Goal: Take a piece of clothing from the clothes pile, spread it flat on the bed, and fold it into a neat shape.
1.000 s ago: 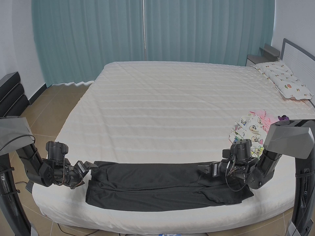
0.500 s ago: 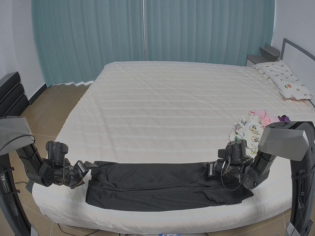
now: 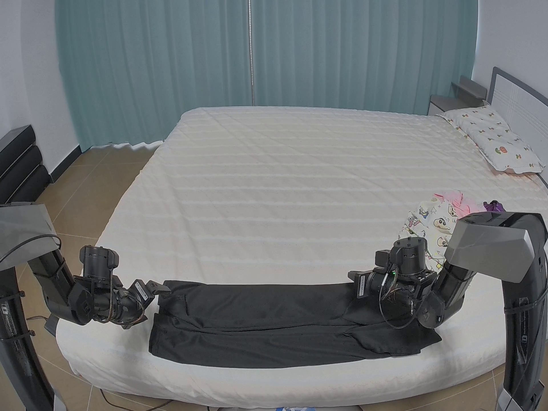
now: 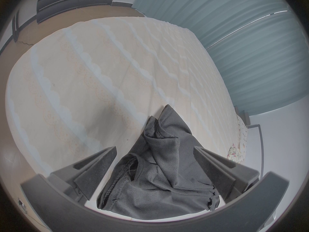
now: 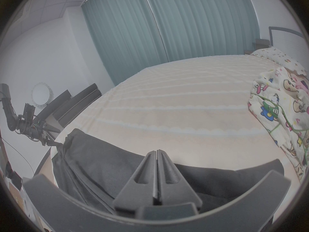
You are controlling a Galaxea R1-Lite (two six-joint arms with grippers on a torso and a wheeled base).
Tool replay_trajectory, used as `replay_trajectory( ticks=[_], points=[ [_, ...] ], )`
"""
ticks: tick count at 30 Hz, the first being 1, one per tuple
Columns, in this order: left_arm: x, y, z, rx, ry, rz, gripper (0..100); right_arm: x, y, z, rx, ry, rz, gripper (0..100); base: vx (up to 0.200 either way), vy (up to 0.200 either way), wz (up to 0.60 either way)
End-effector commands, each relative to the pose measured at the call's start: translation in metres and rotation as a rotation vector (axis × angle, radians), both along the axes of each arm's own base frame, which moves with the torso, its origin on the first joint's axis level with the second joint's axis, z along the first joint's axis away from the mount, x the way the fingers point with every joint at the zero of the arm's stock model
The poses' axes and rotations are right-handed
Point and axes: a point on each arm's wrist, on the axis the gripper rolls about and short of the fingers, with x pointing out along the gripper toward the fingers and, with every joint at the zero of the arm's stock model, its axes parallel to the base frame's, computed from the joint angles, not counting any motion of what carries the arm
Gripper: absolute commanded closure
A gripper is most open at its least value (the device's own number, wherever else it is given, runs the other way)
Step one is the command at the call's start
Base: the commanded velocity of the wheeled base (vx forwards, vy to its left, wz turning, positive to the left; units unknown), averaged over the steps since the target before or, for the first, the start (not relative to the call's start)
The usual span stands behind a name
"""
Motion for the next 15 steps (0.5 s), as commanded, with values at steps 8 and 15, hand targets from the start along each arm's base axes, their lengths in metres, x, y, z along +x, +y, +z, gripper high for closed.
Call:
replay_trajectory(
  ticks=[8, 15],
  points=[
    [0.0, 0.0, 0.0, 0.0, 0.001, 0.001, 0, -0.006, -0.002, -0.004, -0.015, 0.029, 0.001, 0, 0.0, 0.0, 0.0],
    [0.0, 0.0, -0.001, -0.001, 0.003, 0.0, 0, -0.008, -0.002, -0.009, -0.029, 0.063, 0.002, 0, 0.0, 0.0, 0.0]
  ],
)
